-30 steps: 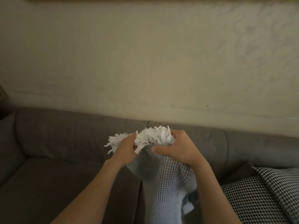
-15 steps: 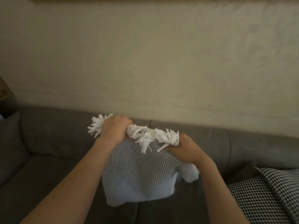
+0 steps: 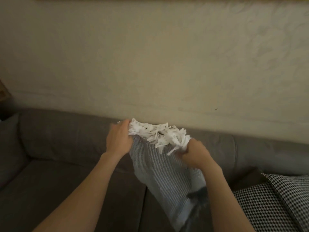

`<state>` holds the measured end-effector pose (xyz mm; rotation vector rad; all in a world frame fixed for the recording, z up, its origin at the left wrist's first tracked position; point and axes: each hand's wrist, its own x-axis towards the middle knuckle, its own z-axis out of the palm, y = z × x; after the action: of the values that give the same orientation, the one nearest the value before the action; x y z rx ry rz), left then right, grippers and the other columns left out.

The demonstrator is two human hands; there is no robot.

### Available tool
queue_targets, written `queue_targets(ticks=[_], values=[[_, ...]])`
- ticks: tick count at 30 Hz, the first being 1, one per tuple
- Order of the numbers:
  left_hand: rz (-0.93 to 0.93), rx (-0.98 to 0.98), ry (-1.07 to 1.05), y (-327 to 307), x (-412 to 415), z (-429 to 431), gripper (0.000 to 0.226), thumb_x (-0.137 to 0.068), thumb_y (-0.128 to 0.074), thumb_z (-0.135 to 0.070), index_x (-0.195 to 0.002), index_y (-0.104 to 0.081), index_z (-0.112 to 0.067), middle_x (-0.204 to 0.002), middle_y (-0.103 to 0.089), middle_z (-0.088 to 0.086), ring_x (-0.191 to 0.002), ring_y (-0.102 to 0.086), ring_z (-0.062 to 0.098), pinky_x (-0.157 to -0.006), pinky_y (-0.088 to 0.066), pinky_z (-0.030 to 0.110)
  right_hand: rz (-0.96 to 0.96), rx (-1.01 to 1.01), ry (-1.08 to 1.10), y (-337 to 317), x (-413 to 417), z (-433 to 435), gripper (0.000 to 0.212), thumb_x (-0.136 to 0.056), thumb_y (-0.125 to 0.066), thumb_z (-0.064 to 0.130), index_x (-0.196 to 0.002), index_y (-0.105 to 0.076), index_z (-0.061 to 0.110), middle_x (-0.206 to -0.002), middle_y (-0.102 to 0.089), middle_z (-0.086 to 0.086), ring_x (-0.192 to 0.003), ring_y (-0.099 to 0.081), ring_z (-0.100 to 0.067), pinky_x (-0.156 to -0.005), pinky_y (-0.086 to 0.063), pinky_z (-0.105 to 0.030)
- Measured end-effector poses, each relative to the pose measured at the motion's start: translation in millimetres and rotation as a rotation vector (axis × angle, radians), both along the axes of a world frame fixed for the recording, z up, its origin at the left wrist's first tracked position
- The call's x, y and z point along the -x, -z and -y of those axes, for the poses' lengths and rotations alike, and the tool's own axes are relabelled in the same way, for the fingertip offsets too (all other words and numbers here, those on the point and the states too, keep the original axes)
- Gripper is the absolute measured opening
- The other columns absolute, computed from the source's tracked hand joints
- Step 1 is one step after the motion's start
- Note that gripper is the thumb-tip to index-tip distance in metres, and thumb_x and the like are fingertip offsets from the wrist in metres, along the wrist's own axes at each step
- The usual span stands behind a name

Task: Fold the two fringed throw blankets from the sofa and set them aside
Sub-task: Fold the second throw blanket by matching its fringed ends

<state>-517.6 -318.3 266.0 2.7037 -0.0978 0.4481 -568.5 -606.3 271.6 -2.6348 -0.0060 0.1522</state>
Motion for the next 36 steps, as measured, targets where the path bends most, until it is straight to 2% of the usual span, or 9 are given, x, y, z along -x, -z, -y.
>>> queue_targets(ticks=[3,8,13,18,23,29,31,34,36], values=[[0.045,0.084,0.198,-8,5,10,0.012,-0.098,-0.061,-0.022,-0.103,-0.051,-0.02,-0.099,-0.069,0.006,-0.092,-0.066,0.037,-0.069,-0.045,0.042,-0.407,-0.152,-0.368,-9,10,2,0.052,-0.085,-0.087,0.026,-0.131,-0.065,0.034,-0.114,-0.066,0.027,-0.105,-0.063,0.009,-0.092,-0.051,-0.017],[0.056,0.005,0.238,-36,1,12,0.015,-0.092,-0.069,-0.012,-0.095,-0.054,-0.015,-0.085,-0.064,0.0,-0.076,-0.061,0.028,-0.06,-0.041,0.04,0.119,-0.062,0.336,20,2,3,0.026,-0.085,-0.07,0.026,-0.105,-0.066,0.012,-0.1,-0.073,-0.009,-0.089,-0.07,-0.033,-0.076,-0.061,-0.045],[0.115,0.036,0.125,-38,0,11,0.031,-0.089,-0.072,-0.02,-0.069,-0.05,-0.029,-0.074,-0.054,-0.008,-0.068,-0.055,0.023,-0.057,-0.03,0.031,-0.179,-0.037,-0.18,9,3,11,0.05,-0.09,-0.074,0.028,-0.139,-0.064,0.025,-0.141,-0.064,0.001,-0.125,-0.062,-0.025,-0.105,-0.053,-0.042],[0.013,0.027,0.126,-53,1,11,0.017,-0.083,-0.074,-0.026,-0.072,-0.065,-0.017,-0.073,-0.061,-0.006,-0.069,-0.058,0.021,-0.056,-0.041,0.033,-0.019,0.017,0.308,5,2,13,0.015,-0.09,-0.062,0.023,-0.092,-0.058,0.009,-0.09,-0.066,-0.011,-0.081,-0.065,-0.032,-0.072,-0.057,-0.042],[-0.068,0.057,0.322,-63,7,19,0.026,-0.081,-0.071,-0.014,-0.063,-0.053,-0.017,-0.061,-0.058,-0.002,-0.06,-0.053,0.021,-0.056,-0.041,0.039,0.014,0.03,0.505,-5,6,1,0.014,-0.086,-0.064,0.015,-0.099,-0.06,0.011,-0.1,-0.066,-0.01,-0.108,-0.065,-0.039,-0.108,-0.045,-0.054],[-0.085,0.074,0.466,-68,10,47,0.022,-0.076,-0.08,-0.022,-0.063,-0.065,-0.015,-0.058,-0.063,0.0,-0.057,-0.063,0.019,-0.055,-0.044,0.039,0.431,-0.655,0.074,-28,28,-45,0.078,-0.081,-0.076,0.012,-0.15,-0.046,0.029,-0.141,-0.057,0.015,-0.126,-0.061,-0.012,-0.105,-0.052,-0.038],[-0.131,0.057,0.498,-71,10,56,0.018,-0.075,-0.077,-0.021,-0.062,-0.066,-0.018,-0.056,-0.064,-0.003,-0.053,-0.062,0.012,-0.053,-0.047,0.039,0.396,-0.534,-0.202,-26,28,-61,0.112,-0.072,-0.087,0.023,-0.162,-0.022,0.041,-0.148,-0.048,0.017,-0.134,-0.053,-0.009,-0.111,-0.046,-0.035],[-0.125,0.012,0.526,-75,9,57,0.02,-0.076,-0.074,-0.014,-0.062,-0.066,-0.025,-0.058,-0.066,-0.008,-0.055,-0.061,0.006,-0.053,-0.049,0.034,0.341,-0.359,-0.217,-13,14,-70,0.123,-0.075,-0.088,0.019,-0.167,-0.007,0.034,-0.12,-0.067,0.009,-0.106,-0.066,-0.012,-0.09,-0.054,-0.031],[-0.092,0.056,0.549,-74,7,52,0.019,-0.075,-0.077,-0.01,-0.073,-0.07,-0.028,-0.07,-0.071,-0.011,-0.064,-0.064,0.006,-0.059,-0.05,0.032,0.3,-0.323,-0.137,-10,6,-66,0.078,-0.079,-0.074,0.005,-0.148,-0.043,0.027,-0.086,-0.066,0.008,-0.077,-0.064,-0.019,-0.069,-0.057,-0.045]])
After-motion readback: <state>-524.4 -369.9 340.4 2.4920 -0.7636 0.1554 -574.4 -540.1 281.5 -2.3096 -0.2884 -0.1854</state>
